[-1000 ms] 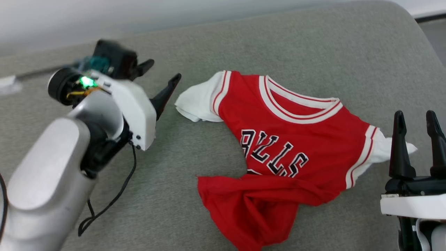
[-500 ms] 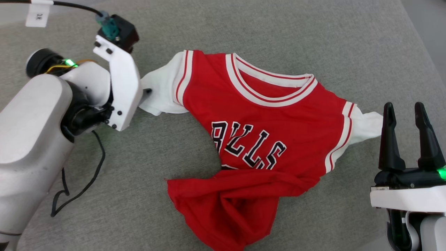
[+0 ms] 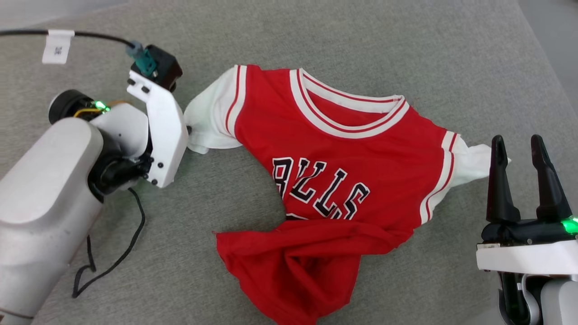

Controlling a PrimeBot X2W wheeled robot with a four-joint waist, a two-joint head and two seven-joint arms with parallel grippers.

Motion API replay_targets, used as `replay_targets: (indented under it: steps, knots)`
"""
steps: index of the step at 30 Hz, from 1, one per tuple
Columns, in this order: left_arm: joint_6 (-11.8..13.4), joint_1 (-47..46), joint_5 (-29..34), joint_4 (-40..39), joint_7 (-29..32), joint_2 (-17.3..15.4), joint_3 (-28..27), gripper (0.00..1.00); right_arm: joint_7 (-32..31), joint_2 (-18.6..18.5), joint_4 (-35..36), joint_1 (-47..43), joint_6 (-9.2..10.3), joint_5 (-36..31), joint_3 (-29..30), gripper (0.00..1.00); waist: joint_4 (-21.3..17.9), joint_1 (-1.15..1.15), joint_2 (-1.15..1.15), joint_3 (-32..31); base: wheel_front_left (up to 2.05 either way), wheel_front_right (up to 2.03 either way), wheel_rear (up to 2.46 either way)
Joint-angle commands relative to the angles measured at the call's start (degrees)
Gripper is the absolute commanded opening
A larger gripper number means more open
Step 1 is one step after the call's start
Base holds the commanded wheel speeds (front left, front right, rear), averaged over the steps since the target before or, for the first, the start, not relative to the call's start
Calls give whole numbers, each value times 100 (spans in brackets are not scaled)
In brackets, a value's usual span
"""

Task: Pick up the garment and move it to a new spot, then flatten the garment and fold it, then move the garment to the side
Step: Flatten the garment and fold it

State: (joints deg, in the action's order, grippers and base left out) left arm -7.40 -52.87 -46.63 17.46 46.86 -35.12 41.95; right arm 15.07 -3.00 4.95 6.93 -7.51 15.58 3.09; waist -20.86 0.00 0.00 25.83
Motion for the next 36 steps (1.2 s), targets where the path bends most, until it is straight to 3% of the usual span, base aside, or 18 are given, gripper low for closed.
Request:
replay_targets:
  steps: [1,10,22,28,35,36]
  knots:
    - [0,205,7,55,-141,-38,-9,0,14,20,-30,-15,3,-50,12,100,117,0,0,-136,0,0,0]
    - [396,627,129,-352,-1656,-284,-612,0,13,19,130,-132,4,-475,160,100,668,0,0,-650,0,0,0]
    - [1176,2015,-167,-1404,-2500,-906,-1288,0,-186,16,103,-261,3,-682,200,100,1462,0,0,-1156,0,0,0]
    - [1549,2867,-415,-1532,-2725,-1149,-1557,0,-349,-27,164,-305,3,-720,176,100,1719,0,0,-1232,0,0,0]
    - [1720,3586,-413,-1411,-2994,-966,-1387,0,-435,-27,115,-319,3,-675,112,100,1827,0,0,-1244,0,0,0]
    - [1751,3598,-372,-1360,-3092,-890,-1352,11,-445,-30,103,-330,3,-671,91,100,1841,0,0,-1246,0,0,0]
